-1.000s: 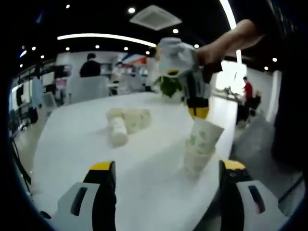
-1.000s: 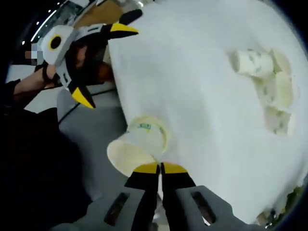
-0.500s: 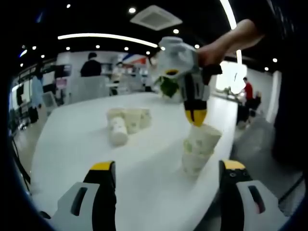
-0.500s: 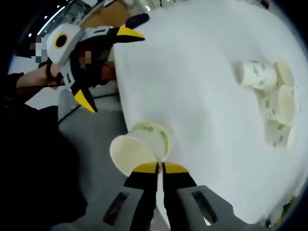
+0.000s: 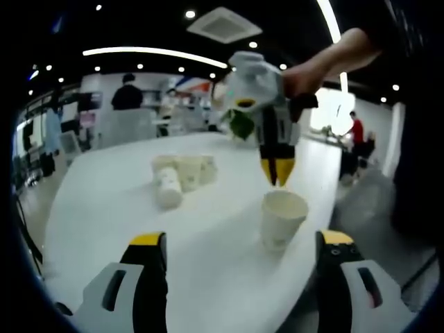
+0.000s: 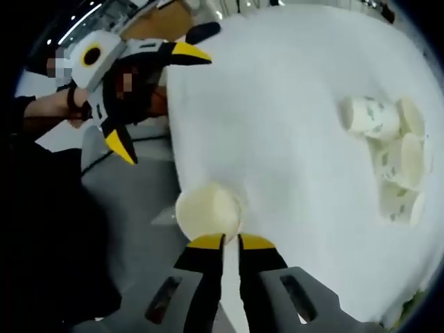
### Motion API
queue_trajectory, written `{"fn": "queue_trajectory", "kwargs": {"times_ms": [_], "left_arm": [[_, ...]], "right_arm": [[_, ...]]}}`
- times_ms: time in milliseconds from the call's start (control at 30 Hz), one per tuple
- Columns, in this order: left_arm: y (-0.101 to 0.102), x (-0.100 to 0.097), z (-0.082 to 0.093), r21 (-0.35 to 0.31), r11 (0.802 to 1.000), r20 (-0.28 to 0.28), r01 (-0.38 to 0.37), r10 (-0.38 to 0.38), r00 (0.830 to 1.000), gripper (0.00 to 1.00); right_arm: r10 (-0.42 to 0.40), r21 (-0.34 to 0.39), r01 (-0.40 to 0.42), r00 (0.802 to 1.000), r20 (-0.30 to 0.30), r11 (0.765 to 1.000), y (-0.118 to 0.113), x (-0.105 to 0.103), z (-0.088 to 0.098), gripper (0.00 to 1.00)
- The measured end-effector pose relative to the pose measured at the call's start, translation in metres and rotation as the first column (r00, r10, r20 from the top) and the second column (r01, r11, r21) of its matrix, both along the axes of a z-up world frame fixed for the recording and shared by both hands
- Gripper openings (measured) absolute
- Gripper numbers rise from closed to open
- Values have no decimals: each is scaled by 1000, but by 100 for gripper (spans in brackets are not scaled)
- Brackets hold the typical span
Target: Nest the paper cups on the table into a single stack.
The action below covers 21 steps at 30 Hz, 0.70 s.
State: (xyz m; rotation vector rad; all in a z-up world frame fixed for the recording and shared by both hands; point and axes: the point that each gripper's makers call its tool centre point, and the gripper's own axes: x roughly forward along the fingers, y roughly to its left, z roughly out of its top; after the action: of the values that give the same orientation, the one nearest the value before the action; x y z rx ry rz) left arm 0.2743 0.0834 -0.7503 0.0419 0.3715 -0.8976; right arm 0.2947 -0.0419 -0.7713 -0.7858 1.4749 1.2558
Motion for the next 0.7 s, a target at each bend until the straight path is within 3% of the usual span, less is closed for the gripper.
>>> {"fn": "queue_trajectory", "kwargs": {"times_ms": [400,700], "left_arm": [[1,3,4,1,1000,5,-4,4,1000,87],[3,5,5,-4,1000,8,-9,9,1000,87]], "right_arm": [[-7,46,6,1000,17,999,-2,2,6,1],[-27,149,19,998,56,989,-2,4,18,0]]}}
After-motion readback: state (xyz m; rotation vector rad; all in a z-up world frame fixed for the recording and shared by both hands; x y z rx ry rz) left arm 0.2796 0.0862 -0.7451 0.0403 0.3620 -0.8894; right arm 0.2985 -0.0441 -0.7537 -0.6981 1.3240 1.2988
